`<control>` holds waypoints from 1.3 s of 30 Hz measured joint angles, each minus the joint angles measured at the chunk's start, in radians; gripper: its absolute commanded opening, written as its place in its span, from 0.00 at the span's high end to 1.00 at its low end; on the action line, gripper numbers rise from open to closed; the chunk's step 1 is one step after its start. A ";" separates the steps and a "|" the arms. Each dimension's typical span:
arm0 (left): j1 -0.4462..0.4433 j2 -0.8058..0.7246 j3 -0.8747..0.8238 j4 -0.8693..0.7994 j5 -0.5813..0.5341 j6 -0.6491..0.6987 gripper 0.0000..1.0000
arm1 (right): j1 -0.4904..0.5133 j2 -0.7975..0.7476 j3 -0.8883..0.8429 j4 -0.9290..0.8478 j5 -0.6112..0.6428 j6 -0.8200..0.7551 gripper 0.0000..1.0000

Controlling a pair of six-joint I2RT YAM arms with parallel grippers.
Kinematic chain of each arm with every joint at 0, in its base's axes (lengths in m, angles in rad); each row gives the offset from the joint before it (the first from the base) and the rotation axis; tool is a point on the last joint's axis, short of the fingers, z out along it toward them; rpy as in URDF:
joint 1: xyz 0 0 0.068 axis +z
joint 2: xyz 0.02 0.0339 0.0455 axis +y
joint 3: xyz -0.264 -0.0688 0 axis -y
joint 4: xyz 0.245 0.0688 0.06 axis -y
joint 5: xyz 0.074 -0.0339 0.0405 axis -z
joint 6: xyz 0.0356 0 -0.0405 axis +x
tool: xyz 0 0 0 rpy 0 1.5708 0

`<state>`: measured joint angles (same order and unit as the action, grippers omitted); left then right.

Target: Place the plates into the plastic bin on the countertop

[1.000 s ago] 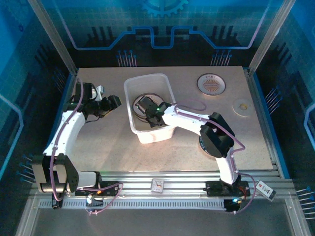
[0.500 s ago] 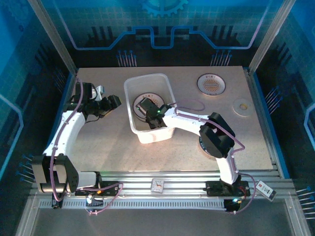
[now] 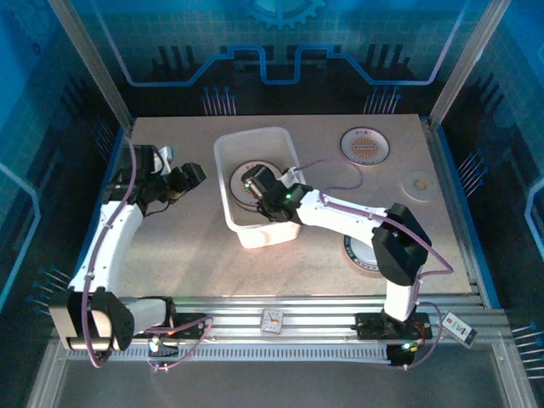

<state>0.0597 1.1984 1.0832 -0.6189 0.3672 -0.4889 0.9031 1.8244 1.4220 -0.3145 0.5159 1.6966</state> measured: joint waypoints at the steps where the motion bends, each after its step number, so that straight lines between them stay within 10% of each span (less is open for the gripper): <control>1: -0.007 -0.006 0.000 -0.002 -0.008 -0.005 0.29 | 0.000 -0.019 -0.009 0.010 0.003 -0.035 0.00; 17: -0.157 0.079 0.056 0.000 -0.124 -0.041 0.29 | -0.197 -0.383 -0.160 0.231 -0.148 -0.600 0.15; 30: -0.212 0.137 0.100 0.030 -0.163 -0.036 0.29 | -0.717 -0.409 -0.236 0.050 -0.505 -0.660 0.60; 34: -0.215 0.137 0.095 0.056 -0.161 -0.029 0.29 | -0.829 -0.333 -0.236 0.042 -0.542 -0.669 0.97; 39: -0.218 0.137 0.092 0.079 -0.161 -0.005 0.29 | -0.874 -0.209 -0.236 0.040 -0.541 -0.669 0.90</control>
<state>-0.1585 1.3354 1.1755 -0.5396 0.2062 -0.4934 0.0288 1.6157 1.1858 -0.2741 -0.0250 1.0271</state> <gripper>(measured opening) 0.709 0.079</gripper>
